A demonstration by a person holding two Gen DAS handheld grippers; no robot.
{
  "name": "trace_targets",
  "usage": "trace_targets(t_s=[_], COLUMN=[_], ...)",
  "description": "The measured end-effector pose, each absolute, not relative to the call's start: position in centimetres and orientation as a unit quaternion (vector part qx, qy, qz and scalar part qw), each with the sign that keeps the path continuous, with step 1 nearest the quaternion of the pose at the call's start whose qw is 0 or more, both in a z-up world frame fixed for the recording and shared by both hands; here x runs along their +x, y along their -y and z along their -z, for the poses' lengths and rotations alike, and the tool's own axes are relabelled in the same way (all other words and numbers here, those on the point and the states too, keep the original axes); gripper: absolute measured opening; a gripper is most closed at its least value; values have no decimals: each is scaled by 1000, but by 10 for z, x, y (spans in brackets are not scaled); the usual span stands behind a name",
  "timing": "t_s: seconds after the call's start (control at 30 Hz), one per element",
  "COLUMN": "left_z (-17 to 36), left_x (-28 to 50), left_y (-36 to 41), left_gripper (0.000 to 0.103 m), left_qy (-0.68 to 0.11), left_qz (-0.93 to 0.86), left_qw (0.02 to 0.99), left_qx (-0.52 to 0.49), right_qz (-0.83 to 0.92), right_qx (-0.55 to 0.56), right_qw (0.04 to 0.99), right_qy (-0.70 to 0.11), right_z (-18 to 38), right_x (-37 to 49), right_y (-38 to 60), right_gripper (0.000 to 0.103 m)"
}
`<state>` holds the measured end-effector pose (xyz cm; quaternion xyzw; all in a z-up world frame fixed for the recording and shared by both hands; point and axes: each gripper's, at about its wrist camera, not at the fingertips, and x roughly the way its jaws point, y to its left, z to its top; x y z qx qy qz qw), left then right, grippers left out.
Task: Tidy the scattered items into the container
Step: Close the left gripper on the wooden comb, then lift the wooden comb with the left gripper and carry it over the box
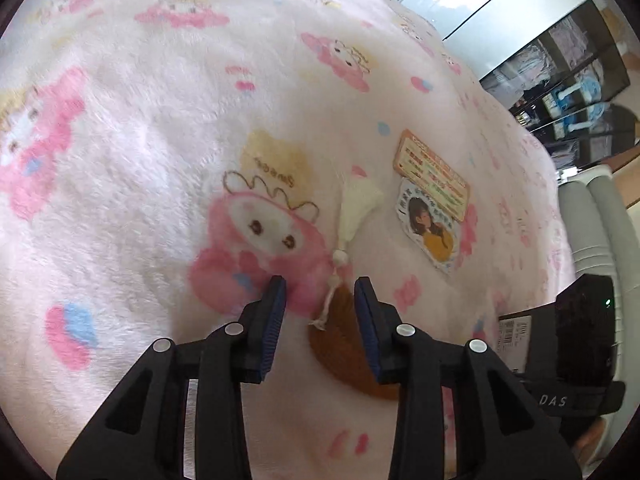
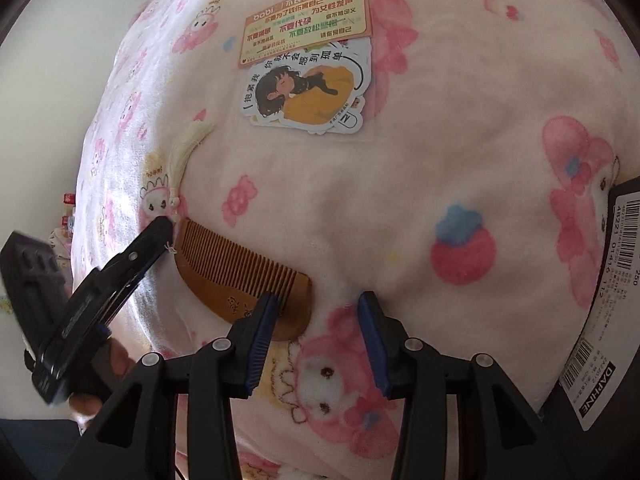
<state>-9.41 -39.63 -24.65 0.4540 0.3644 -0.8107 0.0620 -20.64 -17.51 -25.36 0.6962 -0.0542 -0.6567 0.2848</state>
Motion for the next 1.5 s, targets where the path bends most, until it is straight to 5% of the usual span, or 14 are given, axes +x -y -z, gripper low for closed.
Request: trace_targets(t_s=[0.27,0.63,0.73,1.17,1.5], left_z=[245,235,206,90,93], left_x=[-68,-63,-53,-38,-60], left_y=[357,343,337,214,85], left_gripper=[31,34,26,22,22], left_qy=[-388,-354,-351,-282,-259], left_qz=[785,793,806,861,833], left_qw=[-10,17,6,-104,-181], left_qx=[483,496,477,411,454], right_qz=[673,663,675,759,784], right_qx=[688,697,675,566,541], right_qw=[268,269,290,279,223], right_qy=[46,55,65,157,207], right_z=[244,247,220,110,104], right_x=[-204,-203,-194,-149,-115], right_y=[172,177,165,34,-113], right_gripper=[41,44,43,43,43])
